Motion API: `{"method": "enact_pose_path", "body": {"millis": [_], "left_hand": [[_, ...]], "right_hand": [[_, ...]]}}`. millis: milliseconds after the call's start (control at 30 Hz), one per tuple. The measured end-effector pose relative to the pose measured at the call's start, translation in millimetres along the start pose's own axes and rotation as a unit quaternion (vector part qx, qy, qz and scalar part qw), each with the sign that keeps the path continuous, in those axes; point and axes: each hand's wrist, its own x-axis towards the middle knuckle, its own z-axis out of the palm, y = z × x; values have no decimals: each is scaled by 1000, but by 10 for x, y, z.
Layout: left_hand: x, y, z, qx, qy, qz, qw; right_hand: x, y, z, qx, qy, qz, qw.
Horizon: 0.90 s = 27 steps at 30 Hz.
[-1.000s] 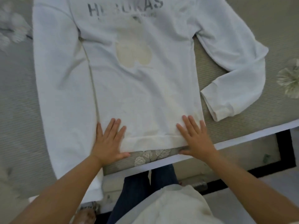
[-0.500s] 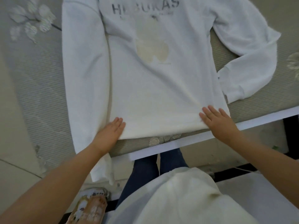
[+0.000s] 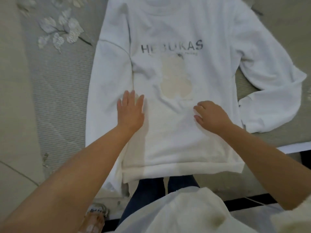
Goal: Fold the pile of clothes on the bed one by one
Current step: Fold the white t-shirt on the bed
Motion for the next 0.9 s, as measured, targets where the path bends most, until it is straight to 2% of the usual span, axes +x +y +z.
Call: {"method": "enact_pose_path", "body": {"millis": [33, 100, 200, 300, 367, 467, 533, 633, 667, 733, 800, 867, 900], "left_hand": [[70, -14, 34, -14, 5, -53, 998], [174, -82, 136, -5, -6, -102, 995], [323, -238, 192, 2, 20, -106, 994], [447, -397, 137, -18, 74, -120, 990], [498, -514, 71, -58, 93, -138, 984], [510, -689, -48, -187, 122, -187, 957], [489, -875, -144, -245, 160, -217, 931], [541, -1262, -387, -300, 248, -254, 886], [587, -1399, -477, -291, 262, -254, 885], [695, -1641, -657, -240, 256, -240, 905], [836, -1816, -825, -188, 254, -203, 927], [1006, -1938, -937, -129, 242, -157, 949], [1087, -1996, -945, -82, 213, -145, 963]], "right_hand": [[83, -33, 13, 5, 10, -12, 1000], [242, -97, 55, -12, -1, -18, 1000], [537, -219, 91, -13, 10, -24, 1000], [940, -436, 13, 14, 61, -59, 996], [1258, -618, -83, 36, 97, -77, 992], [1664, -885, -220, 69, 127, -100, 984], [1785, -1003, -229, 53, 110, -119, 985], [1785, -1087, -139, -38, 48, -130, 990], [1781, -1101, -140, -55, 28, -121, 991], [1802, -1154, -269, -59, 20, -99, 993], [1871, -1240, -521, -26, 104, -118, 987], [2040, -1312, -796, 24, 223, -183, 957], [2154, -1343, -923, 37, 278, -202, 938]]}}
